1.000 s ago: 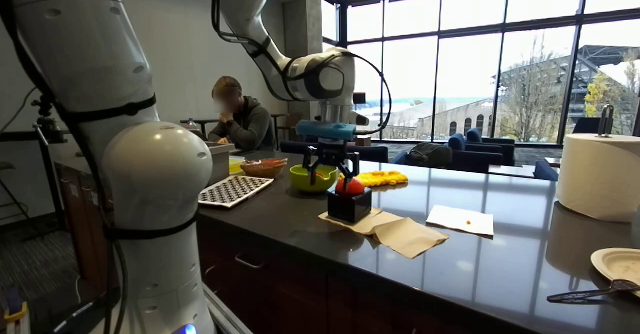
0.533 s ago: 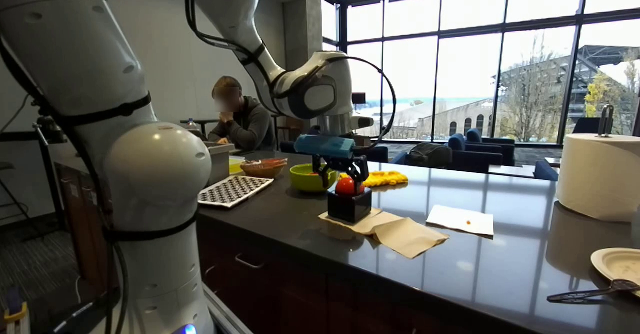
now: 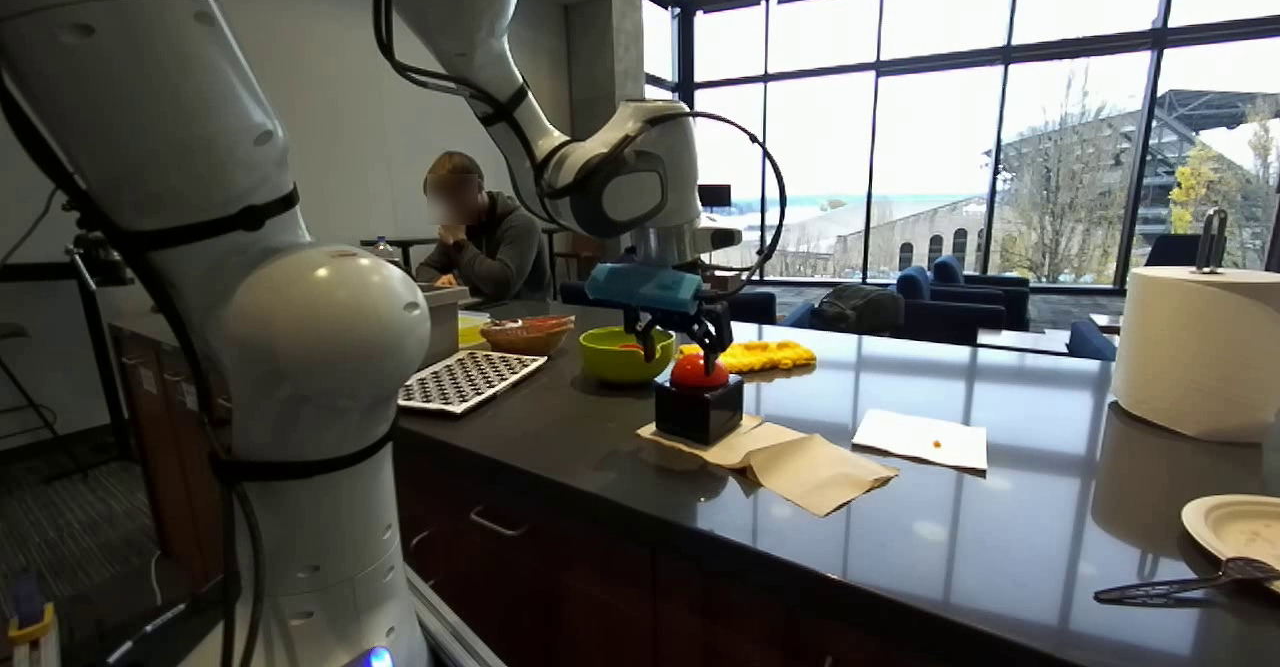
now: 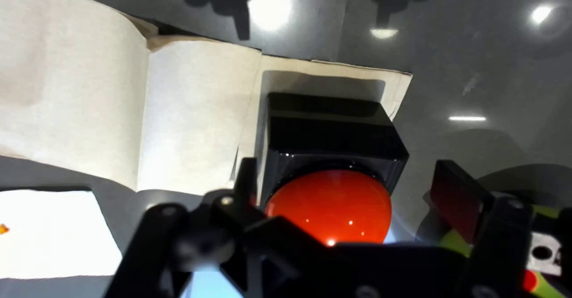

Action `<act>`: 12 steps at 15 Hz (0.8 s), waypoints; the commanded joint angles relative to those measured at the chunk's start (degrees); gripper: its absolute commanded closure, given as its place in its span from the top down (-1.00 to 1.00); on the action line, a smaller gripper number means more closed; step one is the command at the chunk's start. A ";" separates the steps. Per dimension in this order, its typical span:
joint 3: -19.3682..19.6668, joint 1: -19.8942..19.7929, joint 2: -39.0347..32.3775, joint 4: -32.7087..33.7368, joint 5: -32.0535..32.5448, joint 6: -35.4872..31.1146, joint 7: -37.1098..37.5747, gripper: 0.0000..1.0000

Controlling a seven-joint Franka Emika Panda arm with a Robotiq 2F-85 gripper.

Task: Press the red button.

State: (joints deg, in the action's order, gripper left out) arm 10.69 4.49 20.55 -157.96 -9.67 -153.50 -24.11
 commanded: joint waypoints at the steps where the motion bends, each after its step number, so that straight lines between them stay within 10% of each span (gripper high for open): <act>1: -1.22 -0.50 1.79 2.87 1.89 8.74 1.64 1.00; 12: -4.27 -0.36 -0.60 14.15 2.66 27.98 2.61 1.00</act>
State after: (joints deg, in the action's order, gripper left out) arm 6.90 4.39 21.42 -146.85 -6.97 -130.39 -21.92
